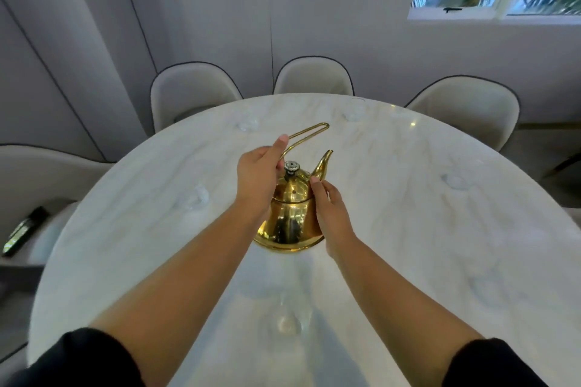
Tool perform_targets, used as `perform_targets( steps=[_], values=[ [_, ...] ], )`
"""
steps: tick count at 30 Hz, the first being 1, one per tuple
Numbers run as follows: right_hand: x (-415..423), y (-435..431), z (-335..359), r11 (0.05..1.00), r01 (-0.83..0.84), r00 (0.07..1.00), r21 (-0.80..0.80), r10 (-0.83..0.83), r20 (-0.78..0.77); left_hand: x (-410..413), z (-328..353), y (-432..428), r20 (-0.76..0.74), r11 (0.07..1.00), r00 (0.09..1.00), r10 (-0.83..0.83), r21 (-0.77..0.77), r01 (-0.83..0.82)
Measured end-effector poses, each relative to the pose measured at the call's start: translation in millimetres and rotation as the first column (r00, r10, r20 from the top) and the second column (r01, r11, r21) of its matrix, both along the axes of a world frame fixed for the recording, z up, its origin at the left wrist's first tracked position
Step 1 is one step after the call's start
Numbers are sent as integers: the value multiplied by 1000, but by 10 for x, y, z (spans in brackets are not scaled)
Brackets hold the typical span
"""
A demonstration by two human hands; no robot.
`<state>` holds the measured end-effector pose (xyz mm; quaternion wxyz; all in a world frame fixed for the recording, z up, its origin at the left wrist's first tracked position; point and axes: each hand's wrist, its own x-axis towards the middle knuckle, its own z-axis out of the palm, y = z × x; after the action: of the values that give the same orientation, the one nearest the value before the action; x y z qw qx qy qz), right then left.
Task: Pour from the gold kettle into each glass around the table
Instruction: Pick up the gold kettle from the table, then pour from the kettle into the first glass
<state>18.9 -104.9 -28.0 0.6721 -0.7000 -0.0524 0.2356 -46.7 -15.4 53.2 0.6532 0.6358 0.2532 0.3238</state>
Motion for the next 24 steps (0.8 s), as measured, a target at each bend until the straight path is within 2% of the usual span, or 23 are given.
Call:
perform_targets(
  steps=[6, 10, 15, 19, 24],
  values=[
    [-825, -359, 335, 990, -142, 989, 20, 141, 43, -895, 382, -380, -9, 996, 996, 84, -9, -84],
    [-1343, -524, 326, 979, -206, 978, -2, 205, 42, -1476, 442, -585, -28, 991, 991, 130, -10, -131],
    [-1890, -613, 164, 960, -281, 959, -21, 280, -38, -2049, 360, -631, -65, 988, 987, 148, -27, -150],
    [-2276, -668, -14, 967, -249, 967, -46, 245, -68, -2350, 218, -603, -118, 993, 988, 103, -37, -108],
    [-2685, -705, -286, 992, -127, 981, 7, 125, 148, -2550, -12, -573, -185, 995, 982, 46, -77, -61]
  ],
)
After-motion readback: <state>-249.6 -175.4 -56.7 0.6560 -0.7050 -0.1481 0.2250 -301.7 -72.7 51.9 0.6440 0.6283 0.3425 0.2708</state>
